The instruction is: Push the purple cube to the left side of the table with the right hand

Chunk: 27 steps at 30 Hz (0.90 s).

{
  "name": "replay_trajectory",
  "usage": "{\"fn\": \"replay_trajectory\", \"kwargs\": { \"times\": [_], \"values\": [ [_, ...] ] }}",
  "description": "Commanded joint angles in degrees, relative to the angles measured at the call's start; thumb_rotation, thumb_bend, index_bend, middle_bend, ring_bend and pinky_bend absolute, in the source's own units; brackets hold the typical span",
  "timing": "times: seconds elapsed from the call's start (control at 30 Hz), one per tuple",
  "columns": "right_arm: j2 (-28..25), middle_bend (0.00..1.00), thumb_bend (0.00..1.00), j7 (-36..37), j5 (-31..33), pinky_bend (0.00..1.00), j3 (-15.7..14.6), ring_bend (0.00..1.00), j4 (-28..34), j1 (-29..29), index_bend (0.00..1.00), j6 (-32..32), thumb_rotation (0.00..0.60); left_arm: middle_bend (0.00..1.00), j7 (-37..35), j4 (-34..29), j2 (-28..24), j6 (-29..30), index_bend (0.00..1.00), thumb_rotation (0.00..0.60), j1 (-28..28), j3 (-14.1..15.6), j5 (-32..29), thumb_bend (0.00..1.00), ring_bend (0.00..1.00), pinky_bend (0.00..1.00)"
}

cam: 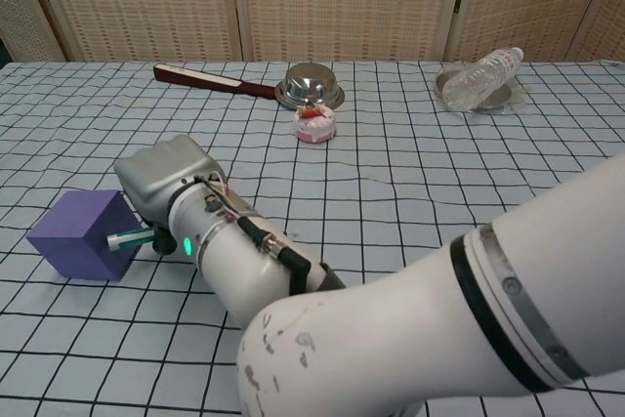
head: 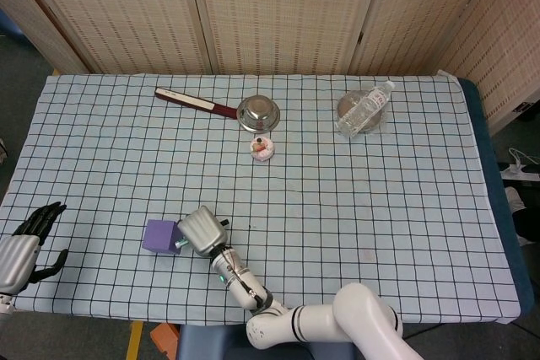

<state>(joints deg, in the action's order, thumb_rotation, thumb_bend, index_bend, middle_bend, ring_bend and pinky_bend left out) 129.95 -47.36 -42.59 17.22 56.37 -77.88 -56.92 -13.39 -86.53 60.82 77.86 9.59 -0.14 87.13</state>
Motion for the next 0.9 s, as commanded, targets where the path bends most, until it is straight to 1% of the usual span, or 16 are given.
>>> {"fn": "replay_trajectory", "kwargs": {
  "times": [0.03, 0.1, 0.17, 0.27, 0.37, 0.4, 0.53, 0.63, 0.7, 0.73, 0.8, 0.83, 0.87, 0.9],
  "values": [
    [0.1, 0.82, 0.41, 0.1, 1.7, 0.59, -2.8, 0.66, -0.8, -0.2, 0.92, -2.6, 0.600, 0.00, 0.1, 0.0, 0.0, 0.1, 0.00, 0.600, 0.0, 0.1, 0.1, 0.45, 0.00, 0.18],
    [0.1, 0.82, 0.41, -0.6, 1.1, 0.59, -4.0, 0.66, -0.4, 1.7, 0.92, -5.0, 0.600, 0.00, 0.3, -0.1, 0.0, 0.3, 0.00, 0.600, -0.1, 0.1, 0.3, 0.45, 0.00, 0.18],
    [-1.1, 0.82, 0.41, -1.2, -0.3, 0.59, -5.6, 0.66, 1.1, 4.3, 0.91, -7.3, 0.600, 0.00, 0.5, -0.2, 0.0, 0.5, 0.00, 0.600, -0.2, 0.2, 0.5, 0.45, 0.00, 0.18],
    [-5.6, 0.82, 0.41, -2.6, -1.8, 0.59, -8.4, 0.66, 7.0, 9.3, 0.89, -11.1, 0.600, 0.00, 0.9, -0.4, 0.0, 0.8, 0.00, 0.600, -0.3, 0.3, 0.6, 0.45, 0.00, 0.18],
    [-12.0, 0.82, 0.41, -4.0, -2.9, 0.59, -11.8, 0.66, 14.9, 14.7, 0.86, -15.0, 0.600, 0.00, 1.4, -0.6, 0.1, 1.2, 0.00, 0.600, -0.5, 0.3, 0.6, 0.45, 0.00, 0.18],
    [-14.9, 0.82, 0.41, -4.1, -3.5, 0.59, -13.4, 0.66, 18.4, 17.0, 0.86, -16.8, 0.600, 0.00, 1.7, -0.7, 0.1, 1.4, 0.00, 0.600, -0.6, 0.3, 0.7, 0.45, 0.00, 0.18],
    [-24.3, 0.82, 0.41, -3.6, -5.6, 0.58, -19.0, 0.65, 28.5, 23.9, 0.80, -21.6, 0.600, 0.00, 2.8, -1.0, 0.3, 1.5, 0.00, 0.600, -0.7, 0.4, 0.9, 0.45, 0.00, 0.18],
    [-29.9, 0.75, 0.40, -1.8, -7.2, 0.56, -23.0, 0.59, 33.4, 28.4, 0.70, -23.3, 0.600, 0.00, 3.6, -1.0, 0.6, 1.1, 0.00, 0.600, -0.5, 0.3, 0.5, 0.45, 0.00, 0.18],
    [-32.5, 0.65, 0.40, 0.1, -8.5, 0.54, -25.2, 0.54, 35.0, 31.1, 0.59, -23.7, 0.600, 0.00, 4.3, -1.2, 0.8, 0.8, 0.00, 0.600, -0.4, 0.2, 0.1, 0.45, 0.00, 0.18],
    [-33.4, 0.62, 0.40, 1.0, -9.1, 0.53, -25.9, 0.52, 35.3, 32.1, 0.56, -23.6, 0.600, 0.00, 4.6, -1.2, 0.8, 0.7, 0.00, 0.600, -0.4, 0.2, 0.0, 0.45, 0.00, 0.18],
    [-34.9, 0.52, 0.40, 2.6, -10.1, 0.50, -27.3, 0.45, 35.3, 34.0, 0.46, -22.9, 0.600, 0.00, 5.2, -1.4, 1.0, 0.6, 0.00, 0.600, -0.4, 0.2, -0.1, 0.45, 0.00, 0.18],
    [-35.4, 0.50, 0.40, 3.4, -10.5, 0.49, -27.6, 0.43, 35.1, 34.7, 0.44, -22.5, 0.600, 0.00, 5.5, -1.5, 1.0, 0.6, 0.00, 0.600, -0.4, 0.2, -0.1, 0.45, 0.00, 0.18],
    [-35.7, 0.46, 0.40, 4.1, -10.9, 0.48, -27.9, 0.41, 34.8, 35.4, 0.40, -22.1, 0.600, 0.00, 5.7, -1.5, 1.1, 0.5, 0.00, 0.600, -0.3, 0.2, -0.2, 0.45, 0.00, 0.18],
    [-36.0, 0.41, 0.40, 5.0, -11.3, 0.46, -28.0, 0.37, 34.4, 36.2, 0.32, -21.4, 0.600, 0.00, 5.9, -1.5, 1.2, 0.4, 0.00, 0.600, -0.3, 0.2, -0.2, 0.45, 0.00, 0.18]
  ]
}}
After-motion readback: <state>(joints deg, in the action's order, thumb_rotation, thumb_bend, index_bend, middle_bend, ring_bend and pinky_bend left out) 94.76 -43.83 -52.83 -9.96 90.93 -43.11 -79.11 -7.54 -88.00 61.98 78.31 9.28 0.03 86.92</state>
